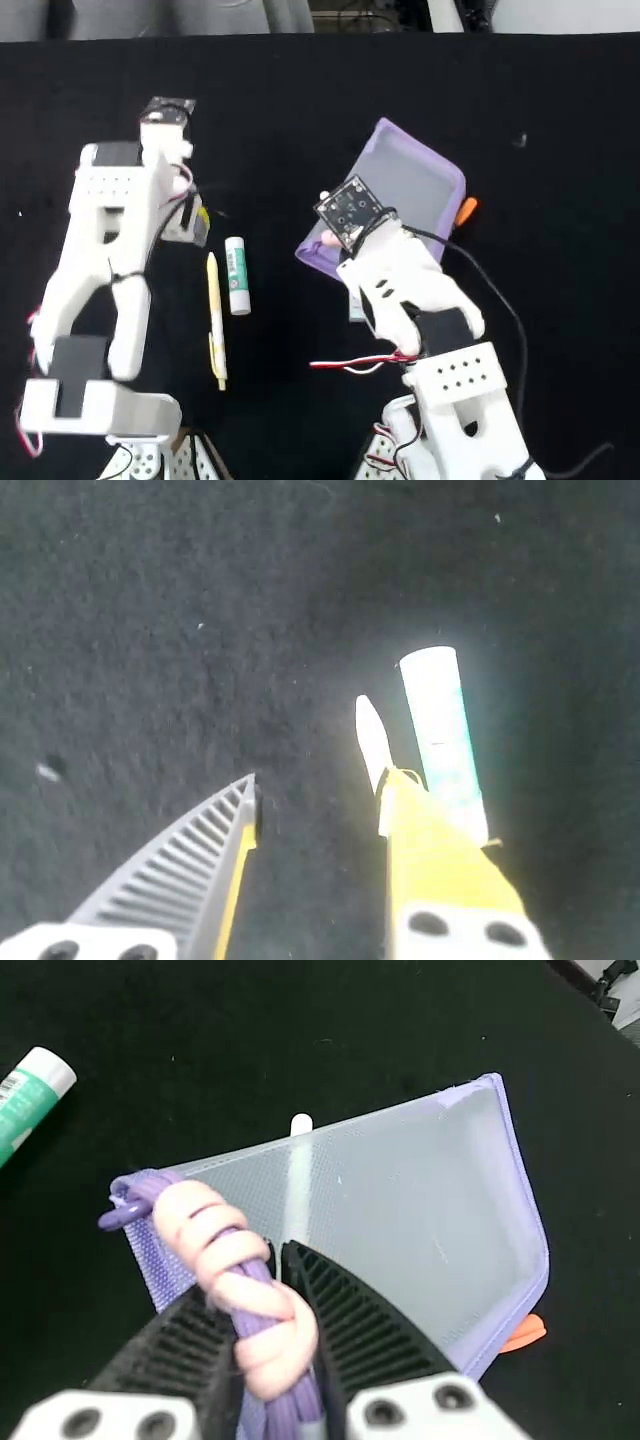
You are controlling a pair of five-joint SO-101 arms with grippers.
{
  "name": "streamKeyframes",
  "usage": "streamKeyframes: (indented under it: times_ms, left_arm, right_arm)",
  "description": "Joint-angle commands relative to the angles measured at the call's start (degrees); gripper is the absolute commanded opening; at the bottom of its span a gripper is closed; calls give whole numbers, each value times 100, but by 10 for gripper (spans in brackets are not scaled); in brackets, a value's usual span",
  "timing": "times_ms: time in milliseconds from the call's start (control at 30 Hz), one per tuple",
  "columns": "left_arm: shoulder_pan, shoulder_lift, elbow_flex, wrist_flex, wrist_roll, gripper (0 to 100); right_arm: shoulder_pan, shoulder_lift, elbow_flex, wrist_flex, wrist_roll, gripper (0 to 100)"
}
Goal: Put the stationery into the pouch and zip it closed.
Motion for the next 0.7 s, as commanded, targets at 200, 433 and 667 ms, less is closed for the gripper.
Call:
streamKeyframes:
  times_ms: [200,433,667]
  left_arm:
    - [330,-2778,2888,-2611,-246,213]
    - [910,-4149,4295,-3446,-237,213]
    - [1982,-5582,5253,-3455,-211,213]
  right_arm:
    - [114,-154,-31,9,-26,11]
    - [114,-154,-31,9,-35,11]
    - [114,-163,-31,9,-35,11]
